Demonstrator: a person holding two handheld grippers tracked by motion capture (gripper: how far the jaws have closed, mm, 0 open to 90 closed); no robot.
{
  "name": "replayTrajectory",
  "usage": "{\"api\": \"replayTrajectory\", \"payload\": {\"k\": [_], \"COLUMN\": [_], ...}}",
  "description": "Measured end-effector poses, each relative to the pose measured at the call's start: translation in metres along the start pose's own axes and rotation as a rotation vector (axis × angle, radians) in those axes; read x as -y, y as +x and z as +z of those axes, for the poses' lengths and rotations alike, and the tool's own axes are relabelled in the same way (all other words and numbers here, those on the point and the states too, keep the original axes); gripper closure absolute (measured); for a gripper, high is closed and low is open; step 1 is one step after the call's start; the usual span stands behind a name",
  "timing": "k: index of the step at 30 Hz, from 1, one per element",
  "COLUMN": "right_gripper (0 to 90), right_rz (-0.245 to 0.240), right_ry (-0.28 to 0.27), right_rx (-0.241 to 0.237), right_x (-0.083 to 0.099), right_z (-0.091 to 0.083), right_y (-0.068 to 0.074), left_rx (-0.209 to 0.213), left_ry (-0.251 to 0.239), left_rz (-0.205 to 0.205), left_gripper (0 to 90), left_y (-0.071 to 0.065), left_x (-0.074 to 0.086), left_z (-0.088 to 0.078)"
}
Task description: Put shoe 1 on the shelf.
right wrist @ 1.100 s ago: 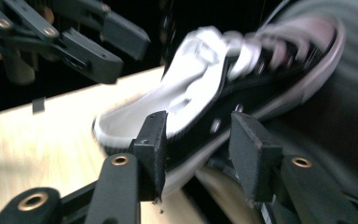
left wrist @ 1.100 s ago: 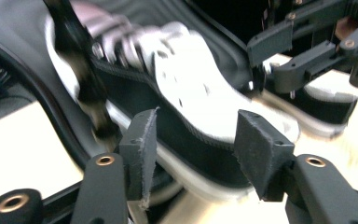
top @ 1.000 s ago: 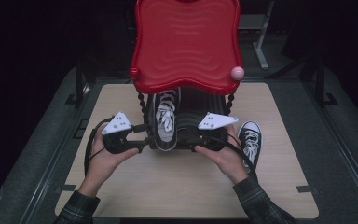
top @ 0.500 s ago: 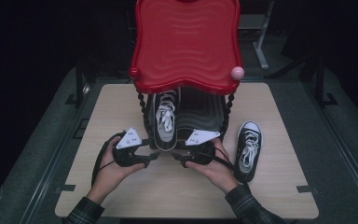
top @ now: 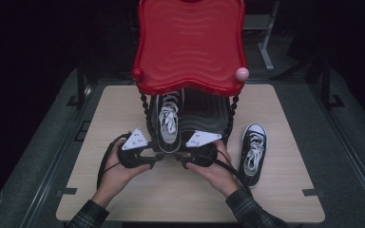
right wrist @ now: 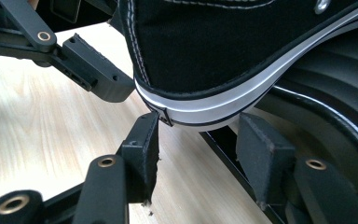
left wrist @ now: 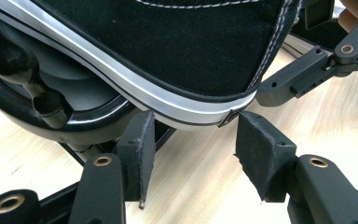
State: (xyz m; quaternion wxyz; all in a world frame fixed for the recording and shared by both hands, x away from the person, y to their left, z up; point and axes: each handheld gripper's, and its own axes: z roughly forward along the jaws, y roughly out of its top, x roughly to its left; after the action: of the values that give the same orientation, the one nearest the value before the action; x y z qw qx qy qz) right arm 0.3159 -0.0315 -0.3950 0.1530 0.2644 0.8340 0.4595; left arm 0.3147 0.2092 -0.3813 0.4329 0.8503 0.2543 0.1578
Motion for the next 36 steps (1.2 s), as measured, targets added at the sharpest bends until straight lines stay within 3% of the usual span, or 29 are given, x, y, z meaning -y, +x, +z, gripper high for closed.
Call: {"api": "replayTrajectory", "payload": {"k": [8,11,18,23,28,32,34,36], "right_gripper": [50.2,51.2,52.6,53.5,54.0,55.0,55.1,55.0], "right_rz": [0.009,0.0,0.0,0.014,0.011,0.016,0.02,0.012], "right_ry": [-0.017,-0.027,-0.04,-0.057,-0.05,-0.042,-0.042,-0.019], "right_rx": [-0.004,0.02,0.035,0.052,0.065,0.083,0.087,0.089], "right_x": [-0.009,-0.018,-0.027,-0.034,-0.039,-0.04,-0.041,-0.041], "right_z": [-0.009,-0.011,-0.011,-0.007,-0.005,0.001,0.002,0.007], "right_y": [-0.008,-0.013,-0.024,-0.029,-0.036,-0.039,-0.04,-0.042], "left_rx": [-0.014,-0.057,-0.085,-0.13,-0.147,-0.2,-0.206,-0.22], "left_ry": [-0.033,-0.053,-0.066,-0.083,-0.071,-0.069,-0.056,-0.013], "left_rz": [-0.028,-0.022,-0.026,-0.031,-0.039,-0.039,-0.044,-0.037], "left_gripper": [48.1,49.9,51.6,54.2,55.3,58.3,58.9,59.1], "left_y": [0.001,0.001,0.005,0.01,0.013,0.012,0.012,0.012], "left_x": [-0.013,-0.021,-0.031,-0.038,-0.043,-0.044,-0.045,-0.045], "left_z": [-0.003,-0.002,0.001,0.002,0.007,0.012,0.014,0.018]}}
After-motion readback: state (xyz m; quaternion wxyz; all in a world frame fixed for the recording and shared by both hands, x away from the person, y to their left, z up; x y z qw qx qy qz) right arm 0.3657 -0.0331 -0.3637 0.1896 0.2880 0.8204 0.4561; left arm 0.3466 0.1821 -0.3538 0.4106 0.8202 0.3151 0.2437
